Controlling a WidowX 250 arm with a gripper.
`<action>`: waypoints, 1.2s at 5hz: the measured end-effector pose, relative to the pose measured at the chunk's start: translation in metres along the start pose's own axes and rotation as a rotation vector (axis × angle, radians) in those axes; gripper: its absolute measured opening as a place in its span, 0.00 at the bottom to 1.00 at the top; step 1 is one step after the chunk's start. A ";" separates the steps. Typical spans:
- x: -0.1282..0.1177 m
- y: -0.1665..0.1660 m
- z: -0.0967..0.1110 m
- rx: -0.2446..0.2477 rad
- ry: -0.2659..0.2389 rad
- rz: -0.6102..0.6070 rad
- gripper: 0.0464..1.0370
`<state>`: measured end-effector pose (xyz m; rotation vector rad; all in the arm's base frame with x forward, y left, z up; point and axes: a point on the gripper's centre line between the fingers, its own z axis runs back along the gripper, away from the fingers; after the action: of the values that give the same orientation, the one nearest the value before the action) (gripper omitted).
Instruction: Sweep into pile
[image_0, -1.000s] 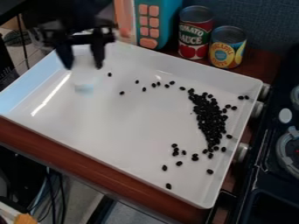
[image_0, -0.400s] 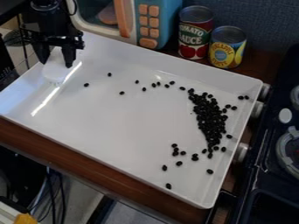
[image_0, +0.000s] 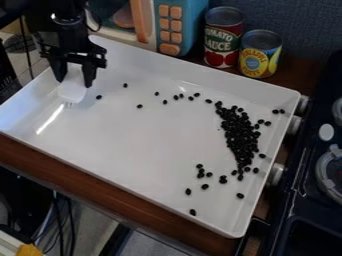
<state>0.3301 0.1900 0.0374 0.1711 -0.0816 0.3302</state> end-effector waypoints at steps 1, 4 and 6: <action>-0.006 -0.018 -0.005 0.002 0.012 -0.025 0.64; -0.018 -0.098 0.013 -0.110 0.080 -0.023 0.64; -0.015 -0.130 0.015 -0.115 0.070 -0.029 0.64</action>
<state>0.3580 0.0616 0.0302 0.0464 -0.0284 0.3016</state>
